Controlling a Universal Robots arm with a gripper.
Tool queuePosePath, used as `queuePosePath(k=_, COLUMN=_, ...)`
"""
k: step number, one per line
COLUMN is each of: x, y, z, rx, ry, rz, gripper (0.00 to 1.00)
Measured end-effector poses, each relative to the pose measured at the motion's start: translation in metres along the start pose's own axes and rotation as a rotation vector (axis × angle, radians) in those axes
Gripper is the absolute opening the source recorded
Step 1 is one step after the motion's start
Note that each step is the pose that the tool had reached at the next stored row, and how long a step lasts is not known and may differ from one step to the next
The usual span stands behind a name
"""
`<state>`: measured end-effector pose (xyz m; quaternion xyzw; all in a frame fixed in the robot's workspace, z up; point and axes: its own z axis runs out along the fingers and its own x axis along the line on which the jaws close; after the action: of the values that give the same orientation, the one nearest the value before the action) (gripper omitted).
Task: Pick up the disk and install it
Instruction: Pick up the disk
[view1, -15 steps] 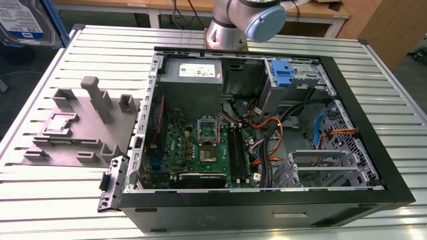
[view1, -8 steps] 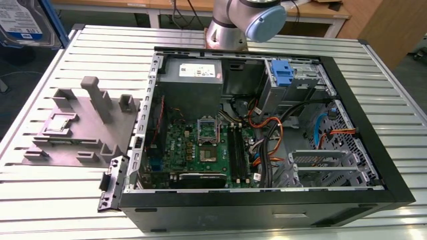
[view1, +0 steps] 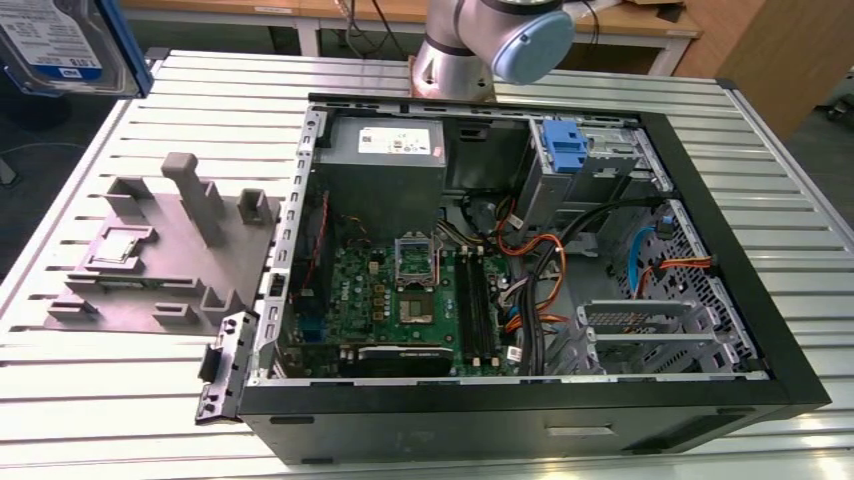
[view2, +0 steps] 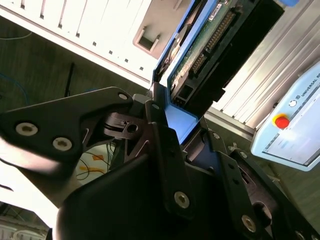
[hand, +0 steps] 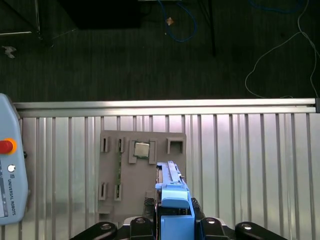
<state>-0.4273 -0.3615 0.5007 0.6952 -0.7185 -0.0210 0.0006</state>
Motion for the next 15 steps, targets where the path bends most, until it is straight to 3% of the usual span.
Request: queuePosePath(k=15, x=-0.0012, y=-0.0361, z=-0.0011, rx=-0.0008, ry=0.0001, rz=0.000, gripper=0.36)
